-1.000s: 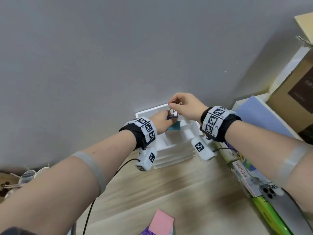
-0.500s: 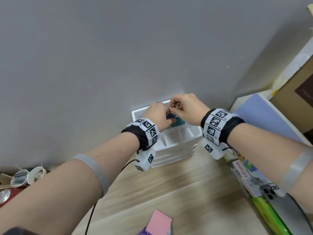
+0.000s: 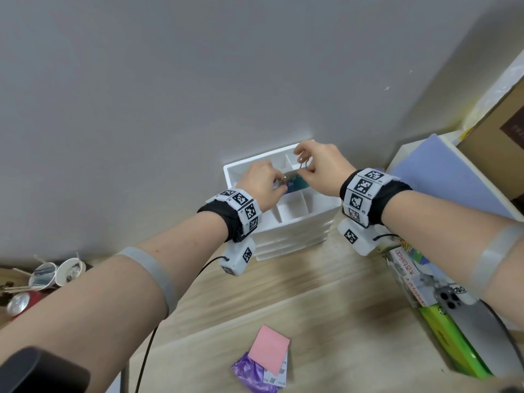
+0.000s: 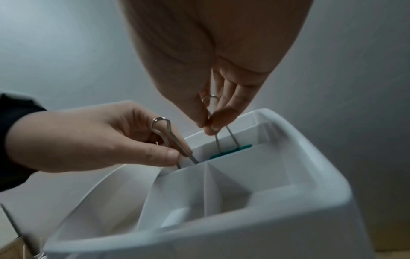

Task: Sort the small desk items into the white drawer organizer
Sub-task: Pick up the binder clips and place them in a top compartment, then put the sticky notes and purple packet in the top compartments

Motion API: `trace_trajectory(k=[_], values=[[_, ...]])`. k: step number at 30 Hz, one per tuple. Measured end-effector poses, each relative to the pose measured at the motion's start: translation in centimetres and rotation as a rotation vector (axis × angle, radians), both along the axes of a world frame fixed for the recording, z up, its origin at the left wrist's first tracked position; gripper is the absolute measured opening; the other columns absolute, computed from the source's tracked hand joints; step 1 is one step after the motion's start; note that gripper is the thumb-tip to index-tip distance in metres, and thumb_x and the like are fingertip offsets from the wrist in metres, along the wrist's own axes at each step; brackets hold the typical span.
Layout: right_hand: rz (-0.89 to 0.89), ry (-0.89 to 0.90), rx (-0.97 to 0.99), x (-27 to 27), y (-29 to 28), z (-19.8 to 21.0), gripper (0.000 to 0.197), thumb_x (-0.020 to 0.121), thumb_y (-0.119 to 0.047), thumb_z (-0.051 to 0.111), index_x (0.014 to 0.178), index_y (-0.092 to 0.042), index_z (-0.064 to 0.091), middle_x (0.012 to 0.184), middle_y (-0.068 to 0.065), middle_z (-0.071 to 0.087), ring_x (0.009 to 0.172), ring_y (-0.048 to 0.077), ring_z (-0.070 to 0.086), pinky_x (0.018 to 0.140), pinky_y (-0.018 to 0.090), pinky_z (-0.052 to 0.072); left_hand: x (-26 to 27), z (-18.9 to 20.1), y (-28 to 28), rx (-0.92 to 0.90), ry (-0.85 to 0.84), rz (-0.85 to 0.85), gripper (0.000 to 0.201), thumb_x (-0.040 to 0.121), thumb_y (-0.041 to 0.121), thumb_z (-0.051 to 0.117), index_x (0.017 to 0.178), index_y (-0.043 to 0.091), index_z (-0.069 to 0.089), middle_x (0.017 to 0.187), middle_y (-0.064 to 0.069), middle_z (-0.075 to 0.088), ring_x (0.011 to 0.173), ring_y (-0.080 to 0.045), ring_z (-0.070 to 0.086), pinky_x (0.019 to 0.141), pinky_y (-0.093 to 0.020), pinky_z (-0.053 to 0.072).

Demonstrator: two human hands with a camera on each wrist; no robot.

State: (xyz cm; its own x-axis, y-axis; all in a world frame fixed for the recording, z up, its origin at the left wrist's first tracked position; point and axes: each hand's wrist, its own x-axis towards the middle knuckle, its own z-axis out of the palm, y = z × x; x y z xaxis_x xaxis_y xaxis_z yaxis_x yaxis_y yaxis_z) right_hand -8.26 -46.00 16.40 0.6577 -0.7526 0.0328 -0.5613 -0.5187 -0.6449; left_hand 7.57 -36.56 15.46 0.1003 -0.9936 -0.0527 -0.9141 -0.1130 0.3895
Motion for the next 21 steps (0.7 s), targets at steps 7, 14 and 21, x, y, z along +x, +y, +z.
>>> trace_trajectory(k=[7,14,21], values=[[0.249,-0.283,-0.366,-0.8,7.9,-0.5,0.024,0.080,-0.016,0.062,0.104,-0.013,0.059,0.090,-0.003,0.062,0.077,0.018,0.058,0.062,0.033,0.045,2.1,-0.8,6.9,-0.180,0.117,0.087,0.014,0.073,0.027,0.057,0.079,0.017,0.065,0.062,0.013,0.043,0.061,-0.014,0.046,0.060,-0.032,0.046],[0.880,0.419,0.046,-1.8,19.7,-12.2,0.080,0.072,-0.028,0.076,0.141,-0.024,0.035,0.133,0.002,0.049,0.109,0.025,0.058,0.086,0.037,0.049,3.4,-7.0,17.4,0.023,0.027,0.053,0.021,0.075,0.037,0.053,0.073,0.018,0.062,0.058,0.012,0.044,0.059,-0.018,0.049,0.057,-0.029,0.040],[0.966,0.616,-0.025,-4.3,26.5,-22.0,0.101,0.062,-0.032,0.080,0.148,-0.024,0.027,0.152,0.004,0.032,0.135,0.029,0.033,0.104,0.045,0.038,-1.2,-17.0,27.5,0.933,0.203,0.169,0.068,0.078,0.056,0.069,0.123,0.010,0.045,0.110,-0.006,0.059,0.089,-0.022,0.053,0.072,-0.031,0.043]])
